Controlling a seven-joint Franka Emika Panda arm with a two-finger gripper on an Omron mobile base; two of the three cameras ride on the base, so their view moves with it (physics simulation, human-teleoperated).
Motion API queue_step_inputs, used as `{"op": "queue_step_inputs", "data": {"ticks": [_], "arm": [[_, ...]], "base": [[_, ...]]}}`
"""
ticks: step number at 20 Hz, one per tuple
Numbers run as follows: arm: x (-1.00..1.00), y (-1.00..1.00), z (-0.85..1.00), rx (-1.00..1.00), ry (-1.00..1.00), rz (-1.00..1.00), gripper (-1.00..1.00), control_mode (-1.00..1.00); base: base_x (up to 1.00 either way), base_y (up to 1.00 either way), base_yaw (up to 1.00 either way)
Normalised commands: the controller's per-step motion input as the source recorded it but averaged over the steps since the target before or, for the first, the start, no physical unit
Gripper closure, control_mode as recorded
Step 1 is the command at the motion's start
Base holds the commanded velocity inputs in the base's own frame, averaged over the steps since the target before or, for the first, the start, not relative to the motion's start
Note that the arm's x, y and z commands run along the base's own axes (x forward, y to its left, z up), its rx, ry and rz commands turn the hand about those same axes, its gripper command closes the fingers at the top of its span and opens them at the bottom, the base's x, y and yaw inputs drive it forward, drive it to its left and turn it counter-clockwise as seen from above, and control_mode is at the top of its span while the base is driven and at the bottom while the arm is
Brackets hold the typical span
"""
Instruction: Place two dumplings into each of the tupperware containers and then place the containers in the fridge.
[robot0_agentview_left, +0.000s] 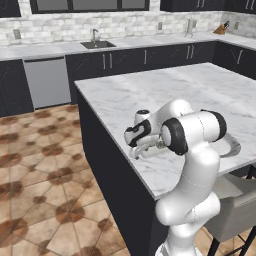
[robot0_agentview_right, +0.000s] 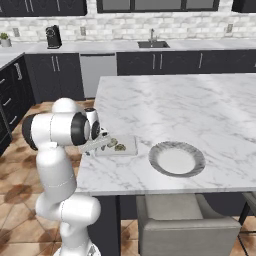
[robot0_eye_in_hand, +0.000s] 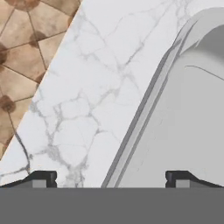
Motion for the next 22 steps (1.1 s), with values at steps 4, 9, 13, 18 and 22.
{"op": "queue_step_inputs", "data": {"ticks": [4, 9, 13, 18, 22], "arm": [[0.0, 0.0, -0.79, -0.1, 0.11, 0.0, -1.0, -1.0], [-0.08, -0.01, -0.64, -0.07, 0.08, 0.0, 1.0, -1.0], [-0.29, -0.12, -0.48, 0.0, 0.02, 0.0, 1.0, -1.0], [-0.54, -0.06, -0.24, 0.0, 0.05, 0.0, 1.0, -1.0], [-0.93, 0.01, 0.0, -0.02, 0.08, -0.03, 1.0, -1.0]], "base": [[0.0, 0.0, 0.0], [0.0, 0.0, 0.0], [0.0, 0.0, 0.0], [0.0, 0.0, 0.0], [0.0, 0.0, 0.0]]}}
